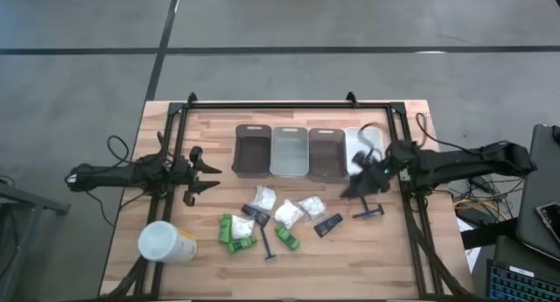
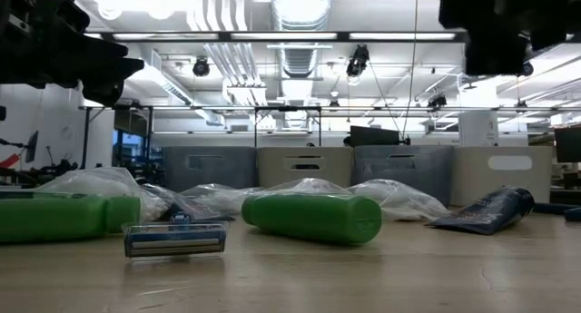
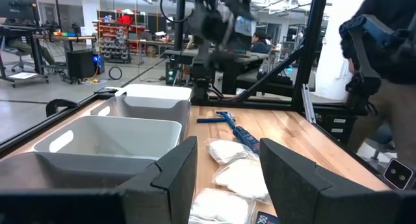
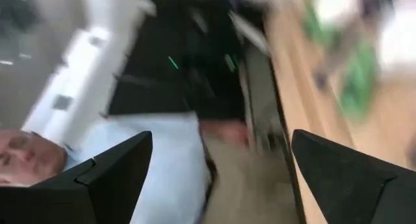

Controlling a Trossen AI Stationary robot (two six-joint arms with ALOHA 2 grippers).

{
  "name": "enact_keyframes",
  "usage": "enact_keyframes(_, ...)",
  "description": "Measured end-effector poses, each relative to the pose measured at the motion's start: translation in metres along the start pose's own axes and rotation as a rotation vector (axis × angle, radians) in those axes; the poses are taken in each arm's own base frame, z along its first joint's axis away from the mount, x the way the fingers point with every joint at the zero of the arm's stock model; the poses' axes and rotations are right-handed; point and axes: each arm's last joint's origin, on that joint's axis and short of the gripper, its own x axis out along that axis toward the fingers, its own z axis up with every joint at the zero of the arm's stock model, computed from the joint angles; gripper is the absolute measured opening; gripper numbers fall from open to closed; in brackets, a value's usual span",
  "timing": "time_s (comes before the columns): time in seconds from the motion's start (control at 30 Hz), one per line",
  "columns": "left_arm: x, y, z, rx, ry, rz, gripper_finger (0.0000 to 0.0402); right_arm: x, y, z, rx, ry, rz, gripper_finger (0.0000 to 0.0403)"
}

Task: Pick & Place Travel size toiletries
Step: Put the top right blue razor into the white bin

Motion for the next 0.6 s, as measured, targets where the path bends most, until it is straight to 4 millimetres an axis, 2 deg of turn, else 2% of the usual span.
enact_keyframes(0.1, 0.000, 0.000, 0.000, 0.000, 0.000, 0.000, 0.0172, 0.007, -0.014, -0.013, 0.139, 0.165, -0.108, 0.0364)
enact_keyframes(0.27, 0.000, 0.000, 0.000, 0.000, 0.000, 0.000, 0.0172, 0.013, -0.025, -0.028, 0.273, 0.264, -0.198, 0.0364)
enact_keyframes(0.43, 0.000, 0.000, 0.000, 0.000, 0.000, 0.000, 0.0172, 0.015, -0.024, -0.030, 0.352, 0.262, -0.206, 0.0364)
enact_keyframes(0.6, 0.000, 0.000, 0.000, 0.000, 0.000, 0.000, 0.0172, 0.018, -0.023, -0.027, 0.302, 0.139, -0.222, 0.0364)
